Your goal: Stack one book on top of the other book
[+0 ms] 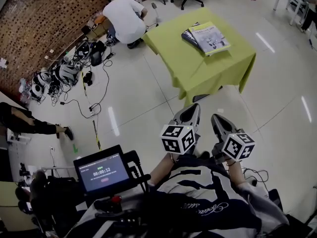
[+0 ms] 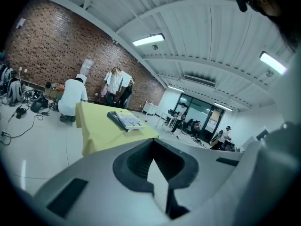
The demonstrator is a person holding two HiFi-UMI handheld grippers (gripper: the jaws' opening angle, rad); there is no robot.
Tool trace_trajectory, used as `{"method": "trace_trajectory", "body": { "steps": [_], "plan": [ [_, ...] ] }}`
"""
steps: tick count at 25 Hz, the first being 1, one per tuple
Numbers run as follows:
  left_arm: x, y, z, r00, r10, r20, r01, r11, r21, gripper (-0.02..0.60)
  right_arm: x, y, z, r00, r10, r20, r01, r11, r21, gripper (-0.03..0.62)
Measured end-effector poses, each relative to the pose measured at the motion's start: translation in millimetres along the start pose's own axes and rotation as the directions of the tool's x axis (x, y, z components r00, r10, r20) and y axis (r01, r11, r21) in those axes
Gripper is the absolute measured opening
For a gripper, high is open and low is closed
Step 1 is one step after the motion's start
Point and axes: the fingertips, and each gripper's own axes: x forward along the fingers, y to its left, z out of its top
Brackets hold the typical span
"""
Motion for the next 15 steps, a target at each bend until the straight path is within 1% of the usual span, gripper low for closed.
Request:
{"method": "trace_trajectory", "body": {
  "steps": [4,8,15],
  "plan": [
    [2.0,6.4,4.1,1.0,-0.022,0.004,0.022,1.0,-0.007,0.003,7.3,-0.9,0.6,1.0,-0.019,0.008,0.019,1.0,0.004,-0.005],
    [0.5,8.4,-0.2,0.999,-0.035,0.003,0.035,0.999,-0.016,0.003,6.1,-4.2,-2.8,0.999,-0.035,0.015,0.035,0.999,0.008,-0.005],
    [-6.7,12.3,-2.3,0.999,-0.035,0.004,0.036,0.998,-0.049,0.003,2.0,-0.8,-8.0,0.999,-0.048,0.007,0.048,0.999,0.012,-0.005]
  ]
}}
